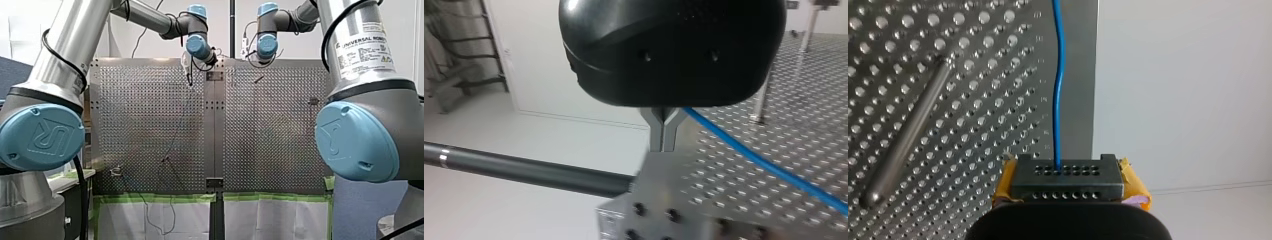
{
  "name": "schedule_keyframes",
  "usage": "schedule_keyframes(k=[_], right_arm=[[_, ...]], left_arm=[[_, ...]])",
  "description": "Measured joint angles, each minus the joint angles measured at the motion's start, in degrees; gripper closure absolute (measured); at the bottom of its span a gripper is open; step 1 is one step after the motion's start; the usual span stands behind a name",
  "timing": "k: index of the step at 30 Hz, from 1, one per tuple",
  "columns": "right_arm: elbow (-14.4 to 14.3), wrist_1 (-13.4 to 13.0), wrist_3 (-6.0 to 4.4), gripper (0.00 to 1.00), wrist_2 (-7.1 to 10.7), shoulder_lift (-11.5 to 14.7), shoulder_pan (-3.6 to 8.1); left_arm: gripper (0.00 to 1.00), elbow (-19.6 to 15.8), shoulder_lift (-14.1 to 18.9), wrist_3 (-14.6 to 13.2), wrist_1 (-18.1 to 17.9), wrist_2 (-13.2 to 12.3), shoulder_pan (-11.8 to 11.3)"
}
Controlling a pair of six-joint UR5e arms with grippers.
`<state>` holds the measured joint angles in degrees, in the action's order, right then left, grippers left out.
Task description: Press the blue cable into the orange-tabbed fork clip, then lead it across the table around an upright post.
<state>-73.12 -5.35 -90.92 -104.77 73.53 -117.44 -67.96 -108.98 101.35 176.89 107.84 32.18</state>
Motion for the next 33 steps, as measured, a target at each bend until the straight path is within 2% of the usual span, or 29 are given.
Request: schedule_keyframes(k=[7,15,24,33], right_arm=[[-0.1,0.2,-0.05,1.00,0.06,0.1,1.35],[-0.2,0.3,-0.01,1.00,0.17,0.1,3.23],[-0.2,0.3,-0.03,1.00,0.78,0.0,5.23],[-0.1,0.2,-0.48,1.00,2.82,-0.6,7.77]], left_arm=[[1.00,3.3,-1.8,0.9,0.9,-1.3,0.8],[1.00,7.8,-6.2,1.1,1.8,-1.6,2.2],[1.00,12.7,-9.4,2.2,2.7,-2.0,3.2],[1.00,17.5,-13.8,2.4,3.8,-2.0,4.6]])
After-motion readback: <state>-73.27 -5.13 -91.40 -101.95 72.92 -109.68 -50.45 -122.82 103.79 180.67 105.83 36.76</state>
